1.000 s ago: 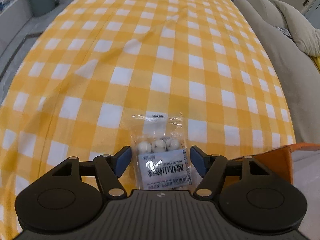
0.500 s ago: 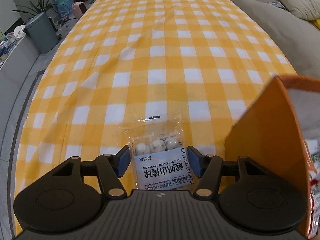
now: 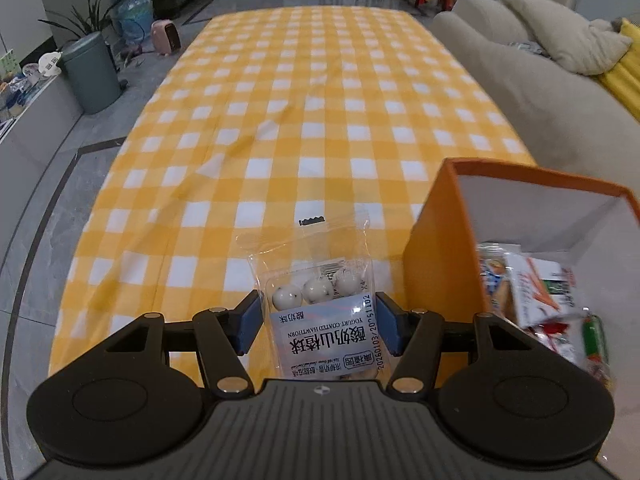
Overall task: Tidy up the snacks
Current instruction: 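Lower the brown bag into the box with the right gripper while the left gripper carries the yogurt-ball bag over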
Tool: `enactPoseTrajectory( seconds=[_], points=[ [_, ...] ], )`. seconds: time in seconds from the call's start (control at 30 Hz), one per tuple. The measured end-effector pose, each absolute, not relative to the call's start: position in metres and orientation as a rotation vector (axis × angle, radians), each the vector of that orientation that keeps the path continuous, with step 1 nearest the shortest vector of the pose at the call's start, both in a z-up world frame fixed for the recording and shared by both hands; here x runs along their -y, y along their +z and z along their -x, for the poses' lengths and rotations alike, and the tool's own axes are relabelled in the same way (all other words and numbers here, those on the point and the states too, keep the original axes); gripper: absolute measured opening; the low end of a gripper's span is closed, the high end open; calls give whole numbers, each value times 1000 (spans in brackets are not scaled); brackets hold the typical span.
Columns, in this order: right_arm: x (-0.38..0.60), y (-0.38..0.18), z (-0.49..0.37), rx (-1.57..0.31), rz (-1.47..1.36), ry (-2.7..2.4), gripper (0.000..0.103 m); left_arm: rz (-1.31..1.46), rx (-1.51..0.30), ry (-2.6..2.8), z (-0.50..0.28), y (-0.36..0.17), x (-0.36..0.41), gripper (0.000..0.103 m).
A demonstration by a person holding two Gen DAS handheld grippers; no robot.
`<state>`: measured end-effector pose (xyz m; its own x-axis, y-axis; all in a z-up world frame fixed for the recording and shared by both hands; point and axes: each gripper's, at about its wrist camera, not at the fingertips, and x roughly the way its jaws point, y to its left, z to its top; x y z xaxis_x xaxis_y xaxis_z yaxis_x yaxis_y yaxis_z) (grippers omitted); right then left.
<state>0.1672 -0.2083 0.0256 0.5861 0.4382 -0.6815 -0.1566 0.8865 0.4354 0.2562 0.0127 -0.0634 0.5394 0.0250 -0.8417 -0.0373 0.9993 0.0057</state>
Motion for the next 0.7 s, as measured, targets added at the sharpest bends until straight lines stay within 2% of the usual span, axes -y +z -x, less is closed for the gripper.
enactPoseTrajectory(
  seconds=[0.23, 0.37, 0.7],
  points=[
    [224, 36, -159, -840, -336, 290, 55, 139, -919, -43, -216, -25, -17, 67],
    [235, 23, -165, -868, -349, 241, 55, 176, -871, -76, -198, -9, -16, 67],
    [197, -61, -194, -1158, -259, 269, 56, 272, -853, -195, -183, 8, -17, 67]
  ],
)
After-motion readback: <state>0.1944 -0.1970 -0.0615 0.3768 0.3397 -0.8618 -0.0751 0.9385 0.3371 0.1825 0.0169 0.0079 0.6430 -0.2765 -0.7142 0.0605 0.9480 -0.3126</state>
